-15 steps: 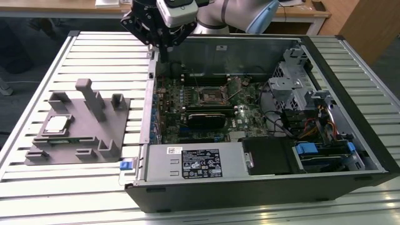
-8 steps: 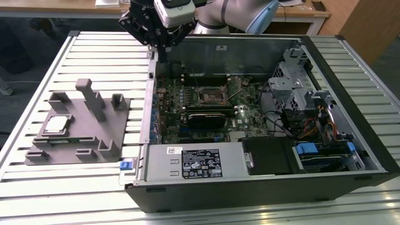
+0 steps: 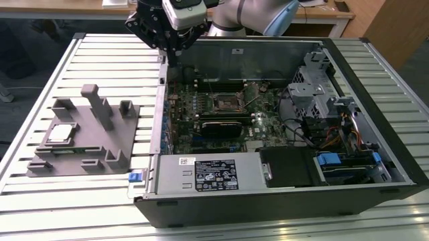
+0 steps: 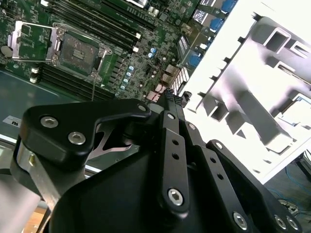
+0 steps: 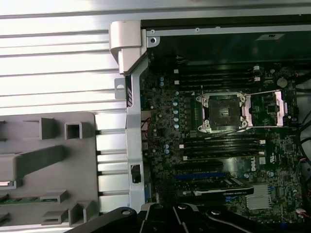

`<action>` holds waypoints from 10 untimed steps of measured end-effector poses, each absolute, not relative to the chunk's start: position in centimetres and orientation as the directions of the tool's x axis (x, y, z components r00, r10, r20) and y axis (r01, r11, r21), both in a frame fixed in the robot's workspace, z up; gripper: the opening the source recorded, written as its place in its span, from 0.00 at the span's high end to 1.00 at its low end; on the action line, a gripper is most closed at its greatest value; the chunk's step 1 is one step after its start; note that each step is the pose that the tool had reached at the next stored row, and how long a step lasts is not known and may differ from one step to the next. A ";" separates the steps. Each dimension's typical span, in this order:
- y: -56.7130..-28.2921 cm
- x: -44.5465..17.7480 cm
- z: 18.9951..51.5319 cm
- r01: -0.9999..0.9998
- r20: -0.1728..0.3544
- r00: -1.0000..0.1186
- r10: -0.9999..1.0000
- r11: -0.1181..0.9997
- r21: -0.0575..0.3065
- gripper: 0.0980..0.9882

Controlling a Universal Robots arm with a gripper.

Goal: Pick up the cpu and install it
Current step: 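Reach for the cpu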

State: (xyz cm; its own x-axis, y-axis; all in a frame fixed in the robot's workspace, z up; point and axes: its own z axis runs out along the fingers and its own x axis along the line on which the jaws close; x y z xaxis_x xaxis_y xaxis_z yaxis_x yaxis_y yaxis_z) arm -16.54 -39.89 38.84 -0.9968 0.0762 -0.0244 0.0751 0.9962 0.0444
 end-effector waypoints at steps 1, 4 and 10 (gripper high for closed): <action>-39.9 -16.6 38.8 0.075 -0.024 -0.997 0.076 0.996 0.044 0.99; -39.9 -16.7 38.8 0.075 -0.024 -0.997 0.076 0.996 0.044 0.99; -39.9 -16.9 38.8 0.075 -0.024 -0.997 0.076 0.996 0.044 0.99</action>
